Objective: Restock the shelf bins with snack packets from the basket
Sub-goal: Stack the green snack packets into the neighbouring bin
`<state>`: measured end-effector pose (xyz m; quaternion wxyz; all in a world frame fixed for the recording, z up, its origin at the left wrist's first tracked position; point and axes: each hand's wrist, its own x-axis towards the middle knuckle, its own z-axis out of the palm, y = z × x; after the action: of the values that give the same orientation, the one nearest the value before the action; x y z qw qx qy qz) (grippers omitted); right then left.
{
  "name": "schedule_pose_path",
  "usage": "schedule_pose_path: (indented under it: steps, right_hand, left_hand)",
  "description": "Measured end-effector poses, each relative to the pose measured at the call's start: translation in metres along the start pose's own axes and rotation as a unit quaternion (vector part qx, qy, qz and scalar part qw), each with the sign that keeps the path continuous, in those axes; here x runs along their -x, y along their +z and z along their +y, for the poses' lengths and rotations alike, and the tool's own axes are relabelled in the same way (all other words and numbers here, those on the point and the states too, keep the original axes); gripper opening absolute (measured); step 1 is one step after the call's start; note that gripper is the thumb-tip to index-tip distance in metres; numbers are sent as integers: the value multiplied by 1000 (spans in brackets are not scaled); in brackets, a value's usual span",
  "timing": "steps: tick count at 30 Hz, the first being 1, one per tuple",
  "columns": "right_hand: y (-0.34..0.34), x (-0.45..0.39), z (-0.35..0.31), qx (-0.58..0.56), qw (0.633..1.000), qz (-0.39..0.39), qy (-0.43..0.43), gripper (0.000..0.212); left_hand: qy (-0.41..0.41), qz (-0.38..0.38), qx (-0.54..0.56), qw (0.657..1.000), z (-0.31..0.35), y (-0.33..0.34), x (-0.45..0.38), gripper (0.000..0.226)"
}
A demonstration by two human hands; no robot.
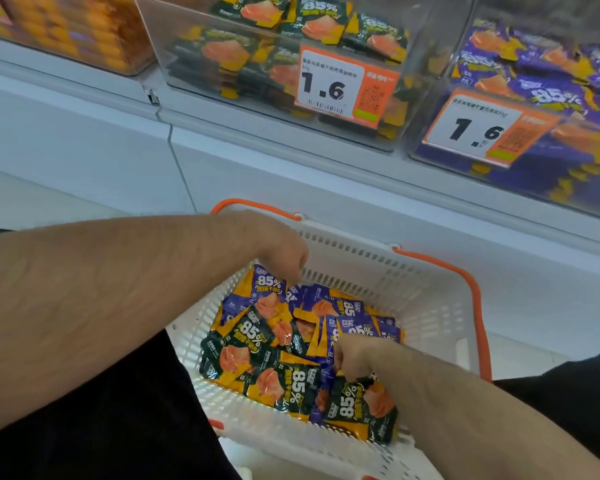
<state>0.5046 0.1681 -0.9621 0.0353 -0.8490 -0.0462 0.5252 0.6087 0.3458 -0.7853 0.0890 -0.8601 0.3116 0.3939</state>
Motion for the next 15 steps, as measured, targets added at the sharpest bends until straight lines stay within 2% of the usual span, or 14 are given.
schedule_pose_path:
  steps: [5,8,11,15]
  right_hand:
    - [-67,31,-9,-64,997,35,-41,28]
    - [-117,65,-24,-100,984,116,-96,15]
    - [-159,101,-39,-131,957,195,-169,18]
    - [-200,155,-56,-280,902,205,-258,24]
  left_hand:
    - [-7,80,68,994,-21,-25,16,35]
    - [-8,139,112,984,-36,-39,33,35]
    - [-4,179,174,968,-46,-51,51,35]
    - [-2,165,246,955,-64,-65,74,35]
